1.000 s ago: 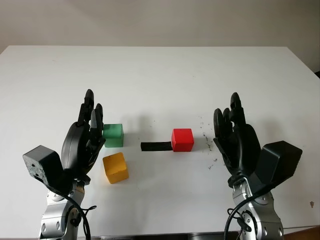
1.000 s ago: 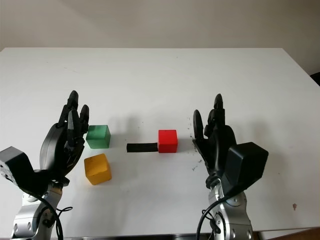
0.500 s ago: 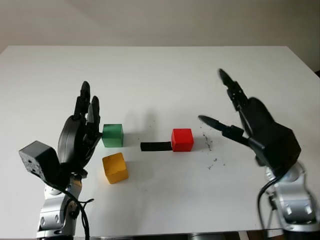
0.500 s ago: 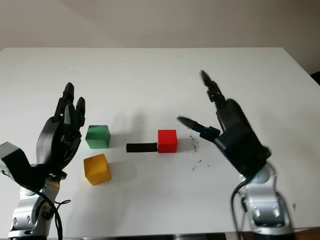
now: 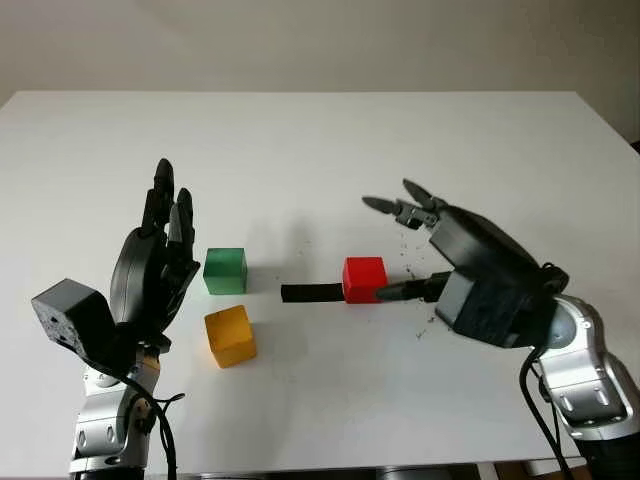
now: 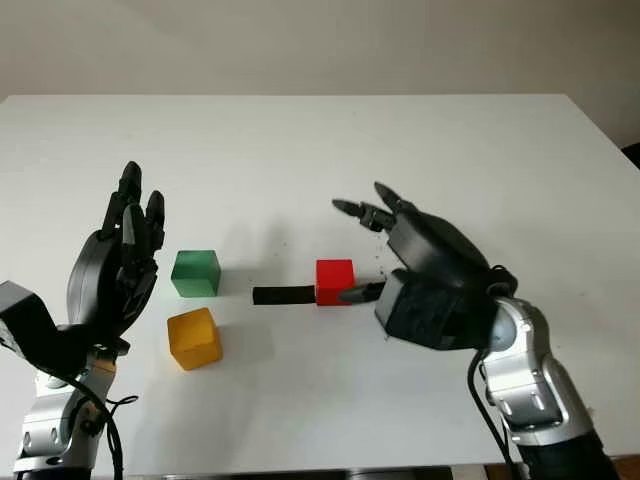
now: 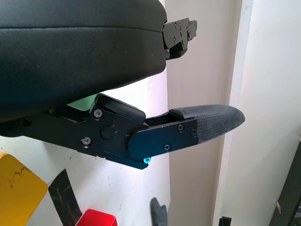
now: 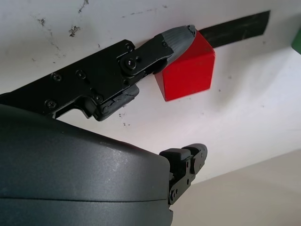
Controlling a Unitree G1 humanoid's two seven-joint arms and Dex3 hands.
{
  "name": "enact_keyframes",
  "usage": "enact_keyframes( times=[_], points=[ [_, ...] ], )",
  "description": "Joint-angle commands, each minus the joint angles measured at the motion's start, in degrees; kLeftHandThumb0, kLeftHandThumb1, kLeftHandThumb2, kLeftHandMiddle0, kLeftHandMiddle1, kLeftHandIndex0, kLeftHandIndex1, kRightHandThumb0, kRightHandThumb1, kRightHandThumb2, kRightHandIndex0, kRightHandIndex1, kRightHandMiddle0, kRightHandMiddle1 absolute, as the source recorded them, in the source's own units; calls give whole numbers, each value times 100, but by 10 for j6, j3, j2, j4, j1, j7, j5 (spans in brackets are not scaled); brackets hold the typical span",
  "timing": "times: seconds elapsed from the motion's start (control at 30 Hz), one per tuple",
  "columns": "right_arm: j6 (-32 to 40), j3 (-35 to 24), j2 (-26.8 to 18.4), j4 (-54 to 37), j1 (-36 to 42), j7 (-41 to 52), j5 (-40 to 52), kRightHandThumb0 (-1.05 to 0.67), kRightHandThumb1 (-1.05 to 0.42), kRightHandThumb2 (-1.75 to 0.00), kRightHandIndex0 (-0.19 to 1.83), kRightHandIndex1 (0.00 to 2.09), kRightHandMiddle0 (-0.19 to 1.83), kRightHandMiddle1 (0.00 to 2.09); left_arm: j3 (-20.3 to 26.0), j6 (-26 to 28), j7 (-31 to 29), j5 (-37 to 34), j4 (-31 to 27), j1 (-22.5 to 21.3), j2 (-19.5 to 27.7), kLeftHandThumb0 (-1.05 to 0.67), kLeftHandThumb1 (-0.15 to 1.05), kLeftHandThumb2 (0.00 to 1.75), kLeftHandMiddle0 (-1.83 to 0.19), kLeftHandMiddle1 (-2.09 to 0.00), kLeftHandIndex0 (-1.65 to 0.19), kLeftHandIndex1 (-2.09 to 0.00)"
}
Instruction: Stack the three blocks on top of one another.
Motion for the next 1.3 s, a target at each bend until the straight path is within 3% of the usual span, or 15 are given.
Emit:
enact_keyframes(
  times=[0.0,1.03,1.17,1.27],
  points=[
    [-15,5,-2,9,-9,-7,-8,-72,-81,-5,1,8,38,12,0,-1,1,3,-6,-3,4,-75,105,64,19,-5,19,-2],
    [-62,20,27,69,4,-83,-54,-48,-85,-6,11,8,64,26,-7,-9,2,8,-8,7,-6,-75,105,61,18,-5,19,-5],
    [-70,21,29,76,2,-94,-57,-48,-84,-5,18,7,53,66,-7,-10,5,9,-9,7,-6,-76,105,60,17,-6,19,-5],
    [-73,22,30,78,2,-100,-60,-47,-83,-5,21,7,51,83,-7,-10,4,8,-8,6,-6,-75,105,61,17,-5,19,-5]
  ],
)
